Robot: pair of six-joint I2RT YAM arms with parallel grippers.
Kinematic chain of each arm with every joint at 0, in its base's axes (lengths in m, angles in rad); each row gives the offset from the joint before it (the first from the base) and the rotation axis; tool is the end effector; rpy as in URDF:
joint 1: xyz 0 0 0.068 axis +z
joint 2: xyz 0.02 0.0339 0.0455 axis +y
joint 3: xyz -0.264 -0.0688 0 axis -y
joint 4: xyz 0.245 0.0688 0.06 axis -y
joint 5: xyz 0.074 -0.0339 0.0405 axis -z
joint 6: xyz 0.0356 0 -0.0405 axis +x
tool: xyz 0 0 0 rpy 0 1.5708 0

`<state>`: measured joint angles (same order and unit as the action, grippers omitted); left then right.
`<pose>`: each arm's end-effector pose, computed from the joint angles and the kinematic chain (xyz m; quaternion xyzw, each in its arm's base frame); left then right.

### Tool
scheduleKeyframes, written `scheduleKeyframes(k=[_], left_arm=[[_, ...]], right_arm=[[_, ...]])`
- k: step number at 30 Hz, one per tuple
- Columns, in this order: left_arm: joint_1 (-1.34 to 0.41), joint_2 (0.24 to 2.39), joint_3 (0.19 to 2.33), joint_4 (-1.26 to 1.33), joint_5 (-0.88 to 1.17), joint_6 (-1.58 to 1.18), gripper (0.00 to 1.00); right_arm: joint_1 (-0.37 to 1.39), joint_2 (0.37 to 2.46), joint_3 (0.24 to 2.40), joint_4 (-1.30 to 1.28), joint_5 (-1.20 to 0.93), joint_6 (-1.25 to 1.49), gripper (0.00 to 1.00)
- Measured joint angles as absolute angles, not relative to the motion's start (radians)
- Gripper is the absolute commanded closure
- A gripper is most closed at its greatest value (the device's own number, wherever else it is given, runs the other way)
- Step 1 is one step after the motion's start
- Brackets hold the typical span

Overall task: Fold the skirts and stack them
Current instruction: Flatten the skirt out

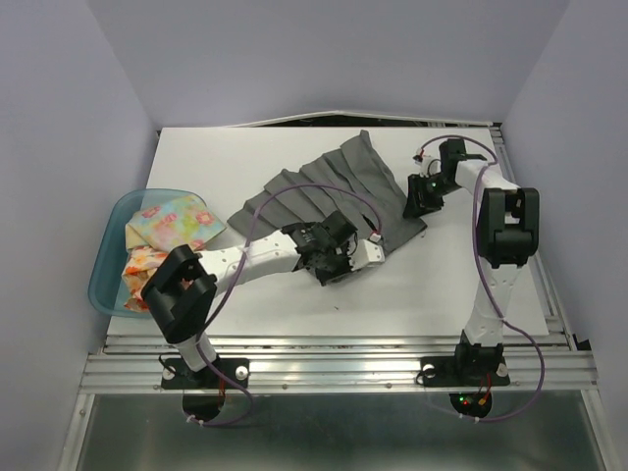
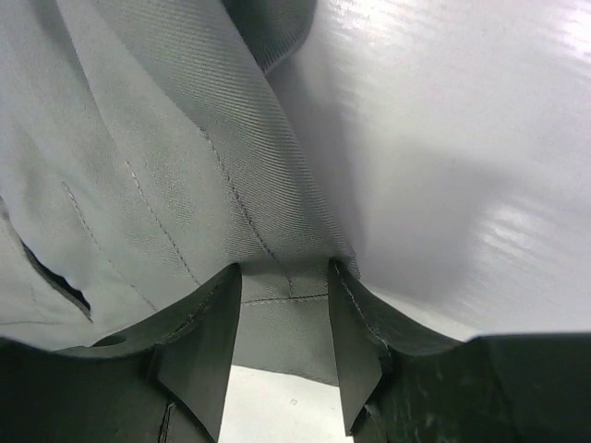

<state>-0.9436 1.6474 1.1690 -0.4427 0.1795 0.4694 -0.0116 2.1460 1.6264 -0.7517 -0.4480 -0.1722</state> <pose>0.2010 -0.2881 0.2304 0.6345 0.6994 -0.1572 0.2890 0.4375 0.0103 0.1641 -0.1104 0.9583 0.2054 0.1650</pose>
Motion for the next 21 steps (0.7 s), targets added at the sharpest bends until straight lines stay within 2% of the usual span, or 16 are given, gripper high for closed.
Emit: scheduleKeyframes(k=[2, 4, 6, 12, 13, 16, 19, 21], left_arm=[[-0.956, 1.662, 1.17, -0.446, 0.216, 0.484, 0.47], [-0.977, 1.682, 1.178, -0.467, 0.243, 0.495, 0.2], [-1.004, 1.705, 1.201, -0.478, 0.266, 0.49, 0.06], [-0.972, 1.714, 1.339, -0.49, 0.349, 0.446, 0.09], [-0.924, 1.713, 1.37, -0.49, 0.382, 0.427, 0.12], [-0.731, 1.71, 1.446, -0.474, 0.416, 0.377, 0.19], [-0.542, 1.734, 1.507, -0.469, 0.399, 0.353, 0.24], [-0.474, 1.765, 1.529, -0.462, 0.376, 0.349, 0.26]], right_arm=[[-0.011, 2.153, 1.638, -0.752, -0.448, -0.171, 0.51], [-0.011, 2.16, 1.651, -0.748, -0.445, -0.172, 0.51], [-0.012, 2.168, 1.667, -0.741, -0.441, -0.176, 0.5], [-0.004, 2.241, 1.8, -0.699, -0.393, -0.199, 0.4], [0.001, 2.258, 1.836, -0.691, -0.377, -0.202, 0.36], [0.013, 2.283, 1.909, -0.666, -0.333, -0.204, 0.32], [0.025, 2.272, 1.929, -0.661, -0.336, -0.199, 0.33], [0.037, 2.243, 1.913, -0.661, -0.355, -0.194, 0.34]])
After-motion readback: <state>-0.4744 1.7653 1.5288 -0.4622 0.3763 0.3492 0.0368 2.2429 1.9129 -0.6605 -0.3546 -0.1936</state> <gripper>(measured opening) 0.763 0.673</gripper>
